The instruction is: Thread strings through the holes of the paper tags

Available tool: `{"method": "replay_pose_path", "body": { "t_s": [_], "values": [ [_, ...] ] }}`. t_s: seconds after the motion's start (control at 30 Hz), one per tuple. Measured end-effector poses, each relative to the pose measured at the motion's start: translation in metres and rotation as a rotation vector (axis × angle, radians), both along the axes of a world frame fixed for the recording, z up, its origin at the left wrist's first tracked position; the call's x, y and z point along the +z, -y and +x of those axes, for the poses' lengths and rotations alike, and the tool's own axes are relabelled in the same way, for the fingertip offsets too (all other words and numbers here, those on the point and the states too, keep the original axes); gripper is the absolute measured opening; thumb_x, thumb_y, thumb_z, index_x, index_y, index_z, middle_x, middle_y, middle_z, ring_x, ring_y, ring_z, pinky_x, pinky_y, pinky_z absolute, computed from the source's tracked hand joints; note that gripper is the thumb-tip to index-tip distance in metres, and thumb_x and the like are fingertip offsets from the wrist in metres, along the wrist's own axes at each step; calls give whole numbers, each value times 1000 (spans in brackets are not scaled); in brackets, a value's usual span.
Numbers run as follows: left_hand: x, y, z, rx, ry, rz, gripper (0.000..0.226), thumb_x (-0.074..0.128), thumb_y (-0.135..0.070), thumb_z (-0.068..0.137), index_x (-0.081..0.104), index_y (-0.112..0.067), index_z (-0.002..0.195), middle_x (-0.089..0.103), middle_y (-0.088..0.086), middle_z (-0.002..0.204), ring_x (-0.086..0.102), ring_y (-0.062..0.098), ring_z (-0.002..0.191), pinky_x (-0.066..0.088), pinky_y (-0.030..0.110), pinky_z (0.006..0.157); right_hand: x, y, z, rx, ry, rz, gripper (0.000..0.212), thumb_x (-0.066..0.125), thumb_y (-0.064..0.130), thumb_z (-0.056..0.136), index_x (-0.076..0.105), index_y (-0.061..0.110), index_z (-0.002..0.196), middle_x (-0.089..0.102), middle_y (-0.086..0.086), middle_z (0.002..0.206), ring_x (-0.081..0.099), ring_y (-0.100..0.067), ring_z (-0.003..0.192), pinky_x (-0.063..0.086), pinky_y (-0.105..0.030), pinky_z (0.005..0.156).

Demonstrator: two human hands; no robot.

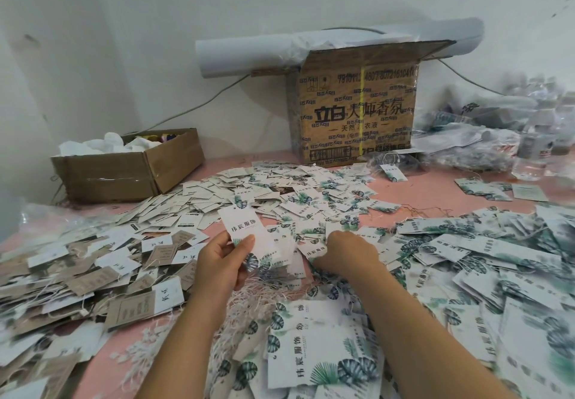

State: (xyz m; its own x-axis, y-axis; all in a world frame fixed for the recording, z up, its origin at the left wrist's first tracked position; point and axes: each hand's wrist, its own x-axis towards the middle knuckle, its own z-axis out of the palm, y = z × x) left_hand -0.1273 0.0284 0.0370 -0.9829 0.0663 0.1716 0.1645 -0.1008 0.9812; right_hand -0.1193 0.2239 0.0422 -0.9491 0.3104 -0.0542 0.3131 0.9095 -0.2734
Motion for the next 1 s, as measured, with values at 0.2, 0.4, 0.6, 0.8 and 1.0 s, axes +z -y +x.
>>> {"method": "replay_pose_path", "body": {
  "t_s": [0.2,0.4,0.6,0.8,1.0],
  "values": [
    [-1,-1,1,-13,11,-5,11,63,-12,88,66,-22,92,53,-3,58,35,6,35,28,14,38,-3,3,1,0,38,69,46,64,51,77,54,14,104,51,2,86,51,-21,82,42,-31,70],
    [-2,-3,2,49,38,-52,10,58,-25,92,64,-27,86,53,2,70,44,13,55,39,20,42,-4,3,0,-17,7,41,34,58,46,83,43,16,80,53,0,87,52,-22,80,42,-30,69],
    [-2,-3,3,57,45,-56,22,54,-32,94,67,-30,76,59,-1,63,48,11,52,38,20,44,-8,6,0,-40,-58,80,43,56,53,84,55,15,103,58,-1,97,58,-23,95,41,-31,68],
    [-4,-5,3,43,40,-89,25,56,-31,93,69,-34,72,59,3,69,48,15,58,39,22,43,-8,7,0,-43,-48,73,42,55,53,85,55,15,102,60,-2,100,59,-24,97,43,-32,71],
    [-9,-8,6,4,55,-97,21,54,-30,94,66,-24,78,57,1,58,49,10,45,37,20,38,-3,6,1,-37,-3,38,41,51,56,85,49,15,92,53,0,88,56,-24,88,48,-33,74]
  ]
}}
